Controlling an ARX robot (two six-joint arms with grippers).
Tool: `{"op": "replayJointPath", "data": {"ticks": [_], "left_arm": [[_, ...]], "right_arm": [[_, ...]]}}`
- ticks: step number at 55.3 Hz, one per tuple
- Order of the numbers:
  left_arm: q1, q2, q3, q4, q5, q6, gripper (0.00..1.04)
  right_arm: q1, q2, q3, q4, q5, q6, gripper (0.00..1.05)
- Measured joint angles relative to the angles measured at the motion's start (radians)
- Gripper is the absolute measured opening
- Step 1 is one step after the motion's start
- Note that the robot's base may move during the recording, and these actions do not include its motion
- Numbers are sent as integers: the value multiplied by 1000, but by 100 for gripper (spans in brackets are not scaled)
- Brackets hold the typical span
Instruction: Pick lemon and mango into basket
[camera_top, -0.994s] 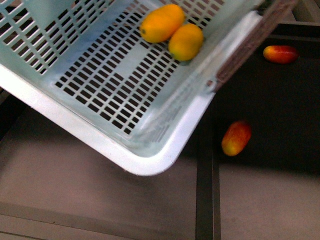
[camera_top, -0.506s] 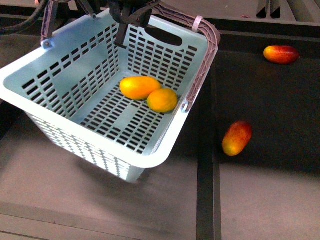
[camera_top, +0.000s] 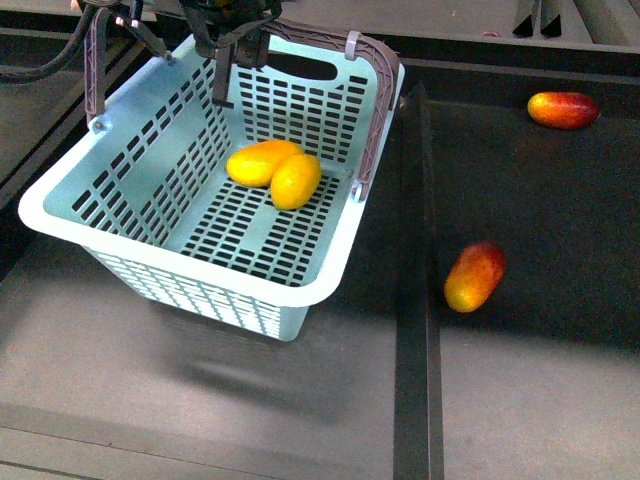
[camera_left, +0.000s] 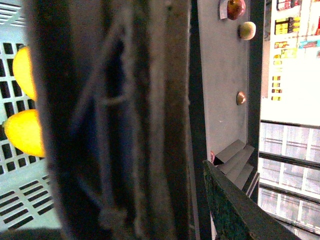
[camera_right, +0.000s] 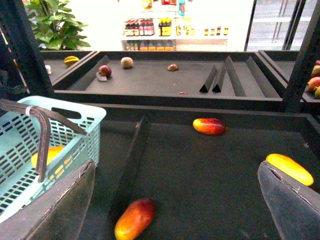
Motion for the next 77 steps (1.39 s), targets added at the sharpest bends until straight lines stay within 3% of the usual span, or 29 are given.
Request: {"op": "replayJointPath", "data": {"ticks": [15, 23, 29, 35, 39, 42, 45, 49, 54, 58, 67, 77], "left_arm": [[0, -69, -109, 42, -40, -16, 71], [-9, -251, -266, -10, -185, -69, 99], [-24, -385, -348, -160, -286, -109, 98], [-60, -463, -355, -344, -335, -148, 98], [-88, -489, -353, -374, -341, -163, 98], [-88, -510, -412, -204, -267, -41, 92], [-67, -551, -560, 129, -149, 250, 81], [-22, -612, -771, 531, -79, 721, 67], [44, -721, -948, 785, -39, 1175, 49], [89, -803, -1042, 833, -5, 1384, 35], [152, -921, -1203, 839, 76, 1533, 3], [227, -1084, -1329, 814, 140, 1562, 3]], "right_arm": [[0, 0, 0, 0, 0, 0, 96], [0, 0, 0, 0, 0, 0, 96], [0, 0, 0, 0, 0, 0, 96], [0, 0, 0, 0, 0, 0, 96], [0, 0, 0, 0, 0, 0, 96], [0, 0, 0, 0, -1, 0, 96], [0, 0, 0, 0, 0, 0, 96], [0, 0, 0, 0, 1, 0, 96], [0, 0, 0, 0, 0, 0, 96], [0, 0, 0, 0, -1, 0, 96], [0, 0, 0, 0, 0, 0, 96], [0, 0, 0, 0, 0, 0, 96]]}}
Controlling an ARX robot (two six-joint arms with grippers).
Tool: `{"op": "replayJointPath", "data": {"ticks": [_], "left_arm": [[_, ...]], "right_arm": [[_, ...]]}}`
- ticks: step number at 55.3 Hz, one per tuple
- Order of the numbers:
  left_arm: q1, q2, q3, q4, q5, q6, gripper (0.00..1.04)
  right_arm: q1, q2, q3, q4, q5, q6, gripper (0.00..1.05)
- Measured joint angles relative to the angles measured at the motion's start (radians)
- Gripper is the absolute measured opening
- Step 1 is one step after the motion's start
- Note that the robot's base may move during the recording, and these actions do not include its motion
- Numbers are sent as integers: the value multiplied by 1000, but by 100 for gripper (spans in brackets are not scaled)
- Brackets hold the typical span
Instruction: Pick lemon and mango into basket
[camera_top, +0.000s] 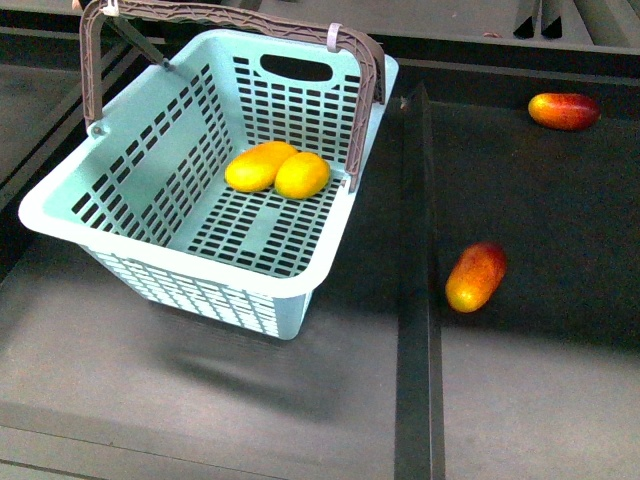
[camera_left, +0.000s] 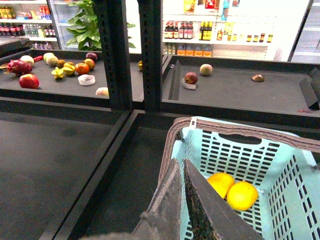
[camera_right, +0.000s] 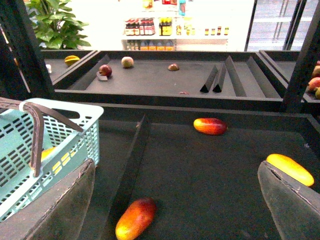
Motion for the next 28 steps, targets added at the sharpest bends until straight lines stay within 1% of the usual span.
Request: {"op": "replayJointPath", "data": {"ticks": [12, 15, 17, 19, 22, 25, 28], "left_arm": [[55, -169, -90, -84, 60, 5, 3], [68, -181, -124, -43, 67, 5, 3], [76, -194, -142, -48, 74, 5, 3], [84, -215, -156, -69, 83, 5, 3], [131, -262, -168, -109, 152, 6, 3], [158, -314, -174, -150, 159, 7, 3], [165, -357, -178, -182, 160, 7, 3]], "right_arm": [[0, 0, 0, 0, 0, 0, 96], [0, 0, 0, 0, 0, 0, 96], [0, 0, 0, 0, 0, 0, 96], [0, 0, 0, 0, 0, 0, 96], [0, 0, 0, 0, 0, 0, 96], [0, 0, 0, 0, 0, 0, 96], [0, 0, 0, 0, 0, 0, 96]]}}
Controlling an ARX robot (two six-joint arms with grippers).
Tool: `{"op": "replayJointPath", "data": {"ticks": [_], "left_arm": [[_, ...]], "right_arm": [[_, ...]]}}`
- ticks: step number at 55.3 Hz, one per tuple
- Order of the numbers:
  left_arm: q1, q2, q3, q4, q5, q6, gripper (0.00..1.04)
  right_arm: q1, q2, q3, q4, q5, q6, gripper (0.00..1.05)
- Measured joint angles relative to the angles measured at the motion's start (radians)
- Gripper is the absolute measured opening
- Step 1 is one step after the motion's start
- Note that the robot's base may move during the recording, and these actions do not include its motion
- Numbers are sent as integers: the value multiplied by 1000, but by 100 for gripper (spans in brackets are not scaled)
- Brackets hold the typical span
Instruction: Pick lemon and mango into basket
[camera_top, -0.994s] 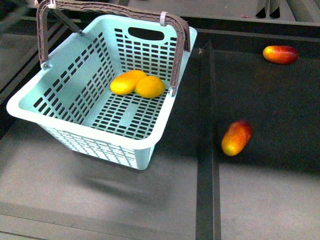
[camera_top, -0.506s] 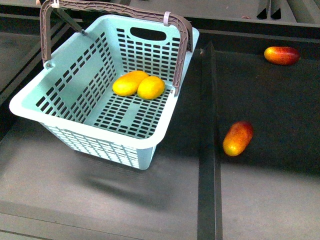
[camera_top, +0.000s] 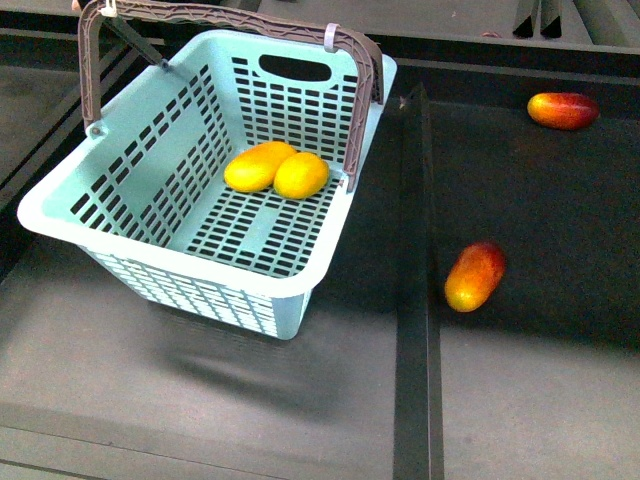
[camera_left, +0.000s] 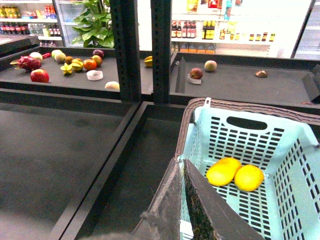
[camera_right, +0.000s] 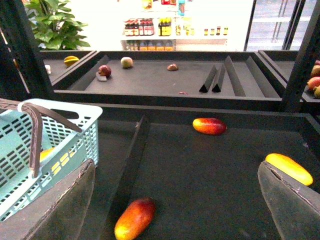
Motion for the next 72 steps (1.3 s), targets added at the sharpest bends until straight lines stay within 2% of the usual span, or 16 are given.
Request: {"op": "replayJointPath", "data": {"ticks": [24, 59, 64, 72], "left_arm": [[2, -344, -13, -312, 6, 1, 3], [2, -625, -13, -588, 6, 1, 3], [2, -762, -13, -750, 7, 1, 3], [2, -793, -13, -760, 6, 1, 3]], "right_arm": [[0, 0, 0, 0, 0, 0, 96], [0, 0, 0, 0, 0, 0, 96], [0, 0, 0, 0, 0, 0, 96], [0, 0, 0, 0, 0, 0, 96]]}}
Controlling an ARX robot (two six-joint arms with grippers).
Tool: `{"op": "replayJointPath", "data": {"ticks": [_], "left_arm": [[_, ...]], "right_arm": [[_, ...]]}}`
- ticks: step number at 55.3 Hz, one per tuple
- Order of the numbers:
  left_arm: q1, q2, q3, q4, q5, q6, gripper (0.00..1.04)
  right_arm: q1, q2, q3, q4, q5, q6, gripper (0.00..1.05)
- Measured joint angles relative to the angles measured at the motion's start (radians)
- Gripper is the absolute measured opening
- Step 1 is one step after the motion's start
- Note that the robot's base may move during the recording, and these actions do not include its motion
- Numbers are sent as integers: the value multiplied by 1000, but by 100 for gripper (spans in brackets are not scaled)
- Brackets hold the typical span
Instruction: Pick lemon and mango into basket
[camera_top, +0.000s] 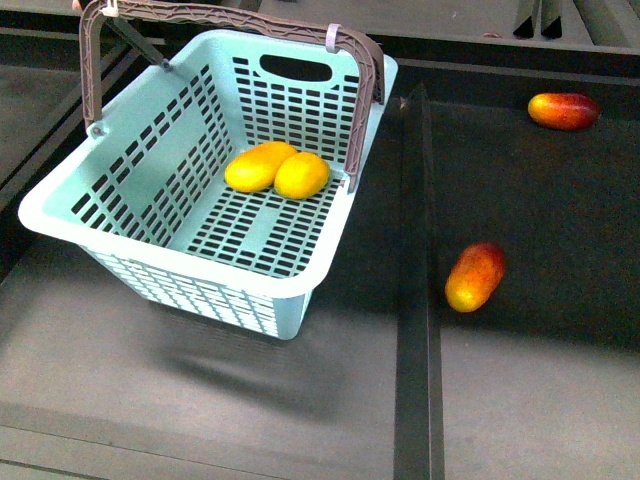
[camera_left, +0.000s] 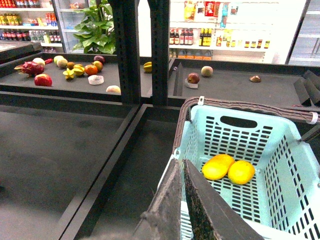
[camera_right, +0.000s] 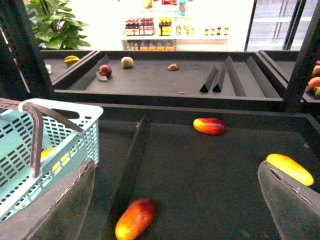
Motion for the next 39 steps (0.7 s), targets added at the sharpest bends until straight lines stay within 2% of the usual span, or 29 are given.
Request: {"op": "replayJointPath", "data": {"ticks": [22, 24, 39], "left_arm": [[0, 0, 0, -1, 0, -1, 4], [0, 0, 0, -1, 0, 0, 13], [0, 0, 0, -1, 0, 0, 67]], "right_arm": [[0, 0, 0, 0, 0, 0, 96], [0, 0, 0, 0, 0, 0, 96], [0, 0, 0, 0, 0, 0, 96]]}}
